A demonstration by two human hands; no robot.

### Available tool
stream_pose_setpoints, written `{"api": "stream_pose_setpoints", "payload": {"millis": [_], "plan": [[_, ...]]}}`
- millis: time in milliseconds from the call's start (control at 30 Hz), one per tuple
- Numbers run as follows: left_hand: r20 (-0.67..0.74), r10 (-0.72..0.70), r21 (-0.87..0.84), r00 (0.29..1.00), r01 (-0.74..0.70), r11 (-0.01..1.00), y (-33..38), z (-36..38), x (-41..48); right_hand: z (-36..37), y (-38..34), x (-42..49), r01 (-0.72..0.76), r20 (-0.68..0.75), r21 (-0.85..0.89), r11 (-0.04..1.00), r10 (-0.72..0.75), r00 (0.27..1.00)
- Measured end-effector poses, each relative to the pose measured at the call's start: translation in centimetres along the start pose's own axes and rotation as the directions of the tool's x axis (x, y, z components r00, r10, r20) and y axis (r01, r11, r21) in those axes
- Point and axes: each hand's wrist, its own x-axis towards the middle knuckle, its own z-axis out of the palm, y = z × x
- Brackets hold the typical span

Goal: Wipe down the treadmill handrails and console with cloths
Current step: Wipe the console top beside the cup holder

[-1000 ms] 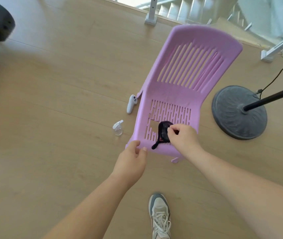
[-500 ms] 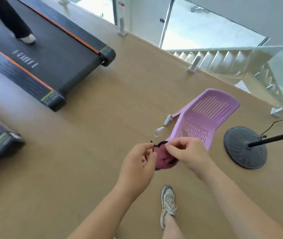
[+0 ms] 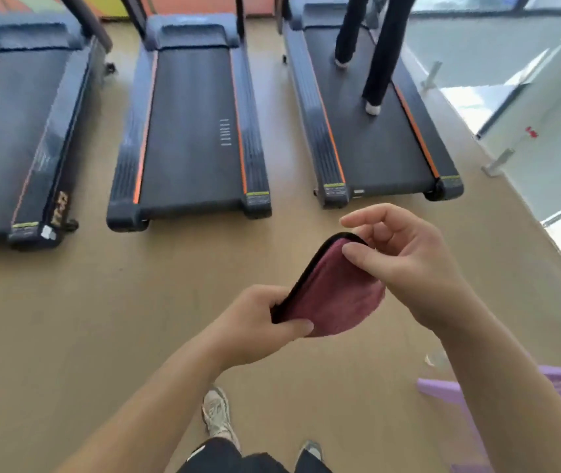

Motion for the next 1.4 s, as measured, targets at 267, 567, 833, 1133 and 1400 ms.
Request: {"api": "stream_pose_setpoints", "payload": {"millis": [267, 567, 833, 1133, 1400], "plan": [[-0.555, -0.236, -0.44, 0.798, -0.041, 0.897, -8.0, -21.1, -13.3, 25.8, -3.2, 11.4, 0.116, 0.182, -0.184, 0.976, -0.082, 0.98], [-0.503, -0.467, -0.58, 0.727, 0.117, 0.806, -19.8, -46.3, -21.7, 56.5, -7.7, 22.8, -0.03, 0.159, -0.116, 0.993, 0.048, 0.986], [-0.506, -0.623, -0.849, 0.597, -0.214, 0.484, -23.2, -68.0, -17.2, 74.0, -10.5, 35.0, -0.098, 0.38, -0.101, 0.99, 0.129, 0.916], [-0.667, -0.565, -0.735, 0.485, -0.307, 0.604, -27.0, -92.2, -11.1, 95.7, -13.0, 51.6, 0.2, 0.708, -0.115, 0.973, -0.061, 0.704], [-0.735, -0.355, -0.482, 0.577, -0.076, 0.873, -34.0, -116.7, -8.5, 110.4, -17.8, 70.9, 0.047, 0.772, -0.108, 0.993, 0.054, 0.633]]}}
